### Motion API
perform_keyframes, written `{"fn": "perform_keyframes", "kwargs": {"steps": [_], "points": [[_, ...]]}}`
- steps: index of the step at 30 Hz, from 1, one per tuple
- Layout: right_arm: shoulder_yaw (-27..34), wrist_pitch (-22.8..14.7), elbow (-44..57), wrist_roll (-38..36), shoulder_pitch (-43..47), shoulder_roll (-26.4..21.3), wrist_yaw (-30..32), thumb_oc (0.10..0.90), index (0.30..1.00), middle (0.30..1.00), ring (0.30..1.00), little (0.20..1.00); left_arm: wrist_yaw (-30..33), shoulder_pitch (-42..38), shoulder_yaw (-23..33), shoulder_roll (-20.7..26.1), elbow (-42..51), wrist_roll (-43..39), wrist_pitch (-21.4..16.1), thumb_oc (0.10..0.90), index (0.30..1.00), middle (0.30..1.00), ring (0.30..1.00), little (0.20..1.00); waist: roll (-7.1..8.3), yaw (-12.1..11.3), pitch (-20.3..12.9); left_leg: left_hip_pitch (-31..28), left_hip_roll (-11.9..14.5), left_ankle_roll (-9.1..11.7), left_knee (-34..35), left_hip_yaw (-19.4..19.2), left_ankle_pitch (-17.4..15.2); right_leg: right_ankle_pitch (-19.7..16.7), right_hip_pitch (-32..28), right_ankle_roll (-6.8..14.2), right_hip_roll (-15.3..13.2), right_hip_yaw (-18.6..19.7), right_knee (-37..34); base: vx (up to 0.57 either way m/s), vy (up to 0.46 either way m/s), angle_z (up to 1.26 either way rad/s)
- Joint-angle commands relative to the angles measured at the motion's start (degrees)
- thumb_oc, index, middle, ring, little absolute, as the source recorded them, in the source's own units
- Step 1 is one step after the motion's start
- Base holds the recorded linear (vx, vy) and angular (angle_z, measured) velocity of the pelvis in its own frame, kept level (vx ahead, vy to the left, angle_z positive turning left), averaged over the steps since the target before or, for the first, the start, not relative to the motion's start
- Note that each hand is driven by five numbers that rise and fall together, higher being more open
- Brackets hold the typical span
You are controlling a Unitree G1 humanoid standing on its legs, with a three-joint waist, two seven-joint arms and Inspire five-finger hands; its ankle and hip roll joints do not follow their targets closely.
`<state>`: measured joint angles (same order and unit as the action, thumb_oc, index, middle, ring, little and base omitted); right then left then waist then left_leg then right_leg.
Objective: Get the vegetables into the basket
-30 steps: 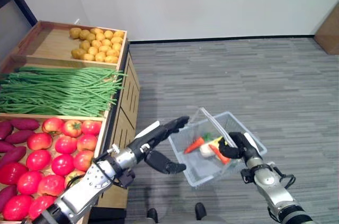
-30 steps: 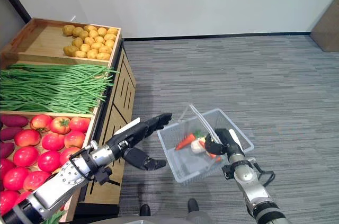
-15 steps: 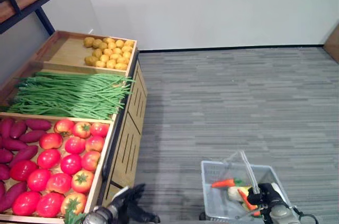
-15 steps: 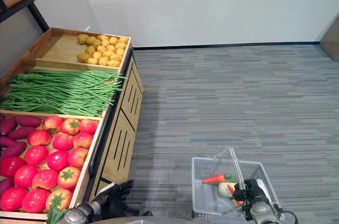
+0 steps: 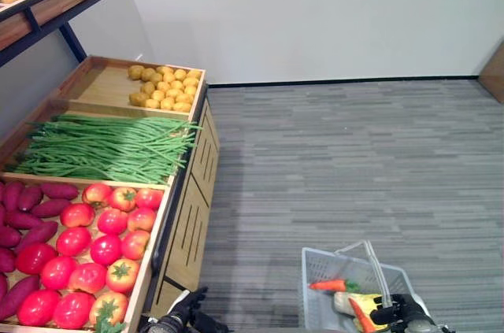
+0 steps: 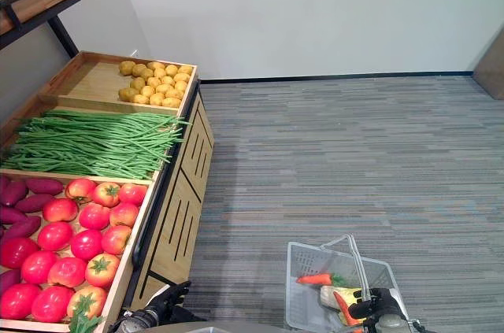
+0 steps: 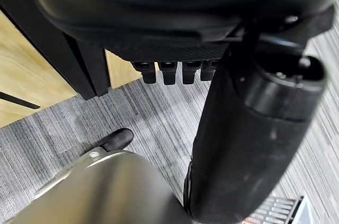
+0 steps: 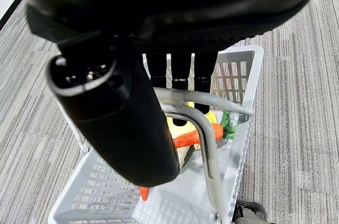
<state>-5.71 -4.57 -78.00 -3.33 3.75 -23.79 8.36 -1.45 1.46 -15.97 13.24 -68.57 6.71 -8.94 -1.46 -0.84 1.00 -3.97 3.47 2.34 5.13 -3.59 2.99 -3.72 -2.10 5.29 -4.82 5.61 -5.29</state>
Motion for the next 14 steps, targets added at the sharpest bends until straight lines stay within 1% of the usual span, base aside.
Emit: {"fn": "perform_keyframes", "kwargs": {"steps": [1,6,9,10,12,14], "points": [[2.98,-2.14,-2.03,-2.52,4.03,-5.12,1.65,0.9,1.0,1.0,1.0,1.0,1.89,1.63,0.93,2.78,-7.25,1.91,1.89,0.9,1.0,1.0,1.0,1.0,3.04,-0.9,-0.55,2.22,1.96,2.18,-0.13,2.8,0.42,-0.2,-0.13,3.32,-3.61,-4.13,0.29,0.0,0.0,0.0],[3.6,-1.87,-2.88,-2.87,2.59,-4.44,0.67,0.9,1.0,1.0,1.0,1.0,2.45,2.23,3.18,2.56,-9.0,1.46,2.58,0.9,1.0,1.0,1.0,1.0,3.26,-0.93,-0.61,1.79,2.01,2.09,-0.13,2.95,0.3,-0.02,-0.59,3.22,-3.56,-4.28,0.29,0.01,-0.002,0.03],[4.23,-2.08,-3.27,-4.08,0.26,-2.88,-0.92,0.9,1.0,1.0,1.0,1.0,2.39,2.92,6.22,2.02,-10.47,-1.24,3.06,0.9,1.0,1.0,1.0,1.0,3.44,-0.78,-0.5,1.57,1.92,1.94,-0.91,3.16,-0.07,0.05,-1.18,3.06,-3.66,-4.17,0.29,0.01,0.0,0.1],[4.08,-2.09,-3.24,-4.05,-0.42,-2.16,-1.35,0.9,1.0,1.0,1.0,1.0,2.26,2.9,7.28,1.94,-10.74,-2.38,3.32,0.9,1.0,1.0,1.0,1.0,3.51,-0.74,-0.46,1.62,1.85,1.93,-1.15,3.19,-0.15,0.05,-1.31,3.02,-3.7,-4.2,0.29,0.0,0.0,0.0],[3.22,-1.72,-4.44,-3.91,-4.47,1.86,-4.15,0.9,1.0,1.0,1.0,1.0,1.42,3.61,10.48,1.34,-12.76,-5.21,3.58,0.9,1.0,1.0,1.0,1.0,3.84,-0.43,-0.86,1.65,1.7,1.84,-0.89,3.56,-0.08,0.02,-1.45,3.03,-3.87,-4.61,0.29,0.0,0.009,0.03],[3.33,-1.5,-5.31,-5.11,-5.7,3.94,-5.39,0.9,1.0,1.0,1.0,1.0,1.16,3.73,11.97,0.92,-13.51,-6.91,3.84,0.9,1.0,1.0,1.0,1.0,3.94,-0.28,-1.07,1.68,1.66,1.82,-0.27,3.85,0.28,-0.07,-1.26,3.06,-3.99,-4.76,0.33,-0.01,0.016,0.07]]}}
